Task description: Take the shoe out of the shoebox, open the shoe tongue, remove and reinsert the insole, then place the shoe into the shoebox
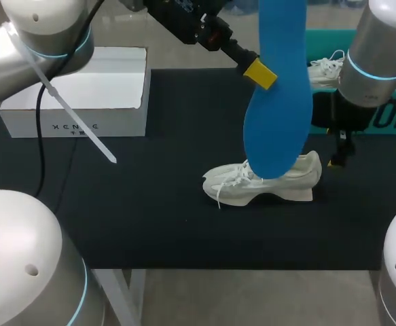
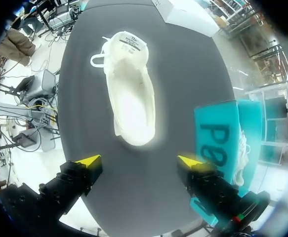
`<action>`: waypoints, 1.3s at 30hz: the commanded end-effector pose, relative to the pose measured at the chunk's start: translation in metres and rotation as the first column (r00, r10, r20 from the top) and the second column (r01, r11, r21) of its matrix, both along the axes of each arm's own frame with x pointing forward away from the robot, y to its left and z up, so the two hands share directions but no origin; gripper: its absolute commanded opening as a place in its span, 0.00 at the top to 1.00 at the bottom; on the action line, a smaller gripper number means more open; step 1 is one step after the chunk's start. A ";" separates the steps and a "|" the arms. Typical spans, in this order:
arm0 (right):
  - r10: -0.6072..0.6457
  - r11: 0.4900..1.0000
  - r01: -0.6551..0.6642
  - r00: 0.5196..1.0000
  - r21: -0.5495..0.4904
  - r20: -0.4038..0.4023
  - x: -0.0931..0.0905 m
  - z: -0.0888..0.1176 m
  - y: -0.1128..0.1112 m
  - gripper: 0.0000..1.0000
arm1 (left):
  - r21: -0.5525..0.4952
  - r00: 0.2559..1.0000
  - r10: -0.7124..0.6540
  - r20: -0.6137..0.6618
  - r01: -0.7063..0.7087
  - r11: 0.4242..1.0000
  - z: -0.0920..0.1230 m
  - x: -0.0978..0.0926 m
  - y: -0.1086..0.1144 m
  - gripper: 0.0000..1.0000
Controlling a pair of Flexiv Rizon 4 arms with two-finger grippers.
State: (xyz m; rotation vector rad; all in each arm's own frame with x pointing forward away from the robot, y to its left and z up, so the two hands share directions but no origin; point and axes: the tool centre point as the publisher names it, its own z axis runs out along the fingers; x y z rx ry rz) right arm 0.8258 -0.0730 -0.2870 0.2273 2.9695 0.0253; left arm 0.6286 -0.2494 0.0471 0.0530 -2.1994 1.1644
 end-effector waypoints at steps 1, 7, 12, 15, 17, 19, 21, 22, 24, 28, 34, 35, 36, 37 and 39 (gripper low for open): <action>-0.001 1.000 0.001 1.000 -0.002 0.002 -0.001 0.000 0.000 0.00 | -0.001 1.000 0.002 0.001 -0.002 1.000 -0.001 -0.001 0.001 1.00; -0.013 1.000 0.013 1.000 0.009 -0.007 0.002 0.002 0.008 0.00 | -0.001 1.000 0.002 0.001 -0.002 1.000 -0.001 -0.001 0.001 1.00; -0.023 0.999 0.023 1.000 0.029 -0.008 0.007 0.006 0.019 0.00 | -0.001 1.000 0.002 0.001 -0.002 1.000 -0.001 -0.001 0.001 1.00; -0.030 0.999 0.031 0.999 0.034 -0.010 0.012 0.004 0.026 0.00 | -0.001 1.000 0.002 0.001 -0.002 1.000 -0.001 -0.001 0.001 1.00; -0.030 0.998 0.031 0.999 0.052 -0.021 0.015 0.001 0.031 0.00 | -0.001 1.000 0.002 0.001 -0.002 1.000 -0.001 -0.001 0.001 1.00; -0.035 0.997 0.038 0.999 0.065 -0.035 0.018 -0.005 0.035 0.00 | -0.001 1.000 0.002 0.001 -0.002 1.000 -0.001 -0.001 0.001 1.00; -0.037 0.997 0.040 0.998 0.073 -0.043 0.020 -0.010 0.039 0.00 | -0.001 1.000 0.002 0.001 -0.002 1.000 -0.001 -0.001 0.001 1.00; -0.043 0.996 0.046 0.998 0.074 -0.046 0.021 -0.013 0.040 0.00 | -0.001 1.000 0.002 0.001 -0.002 1.000 -0.001 -0.001 0.001 1.00; -0.053 0.995 0.057 0.997 0.084 -0.054 0.023 -0.020 0.043 0.00 | -0.001 1.000 0.002 0.001 -0.002 1.000 -0.001 -0.001 0.001 1.00; -0.072 0.992 0.078 0.996 0.095 -0.059 0.028 -0.035 0.046 0.00 | -0.001 1.000 0.002 0.001 -0.002 1.000 -0.001 -0.001 0.001 1.00; -0.064 0.992 0.072 0.995 0.106 -0.071 0.032 -0.055 0.052 0.00 | -0.001 1.000 0.002 0.001 -0.002 1.000 -0.001 -0.001 0.001 1.00; -0.063 0.992 0.070 0.995 0.108 -0.075 0.032 -0.058 0.053 0.00 | -0.001 1.000 0.002 0.001 -0.002 1.000 -0.001 -0.001 0.001 1.00; -0.062 0.991 0.071 0.995 0.110 -0.080 0.033 -0.061 0.053 0.00 | -0.001 1.000 0.002 0.001 -0.002 1.000 -0.001 -0.001 0.001 1.00; -0.052 0.990 0.062 0.995 0.124 -0.080 0.033 -0.064 0.053 0.00 | -0.001 1.000 0.002 0.001 -0.002 1.000 -0.001 -0.001 0.001 1.00; -0.052 0.991 0.061 0.995 0.119 -0.085 0.034 -0.069 0.054 0.00 | -0.001 1.000 0.002 0.001 -0.002 1.000 -0.001 -0.001 0.001 1.00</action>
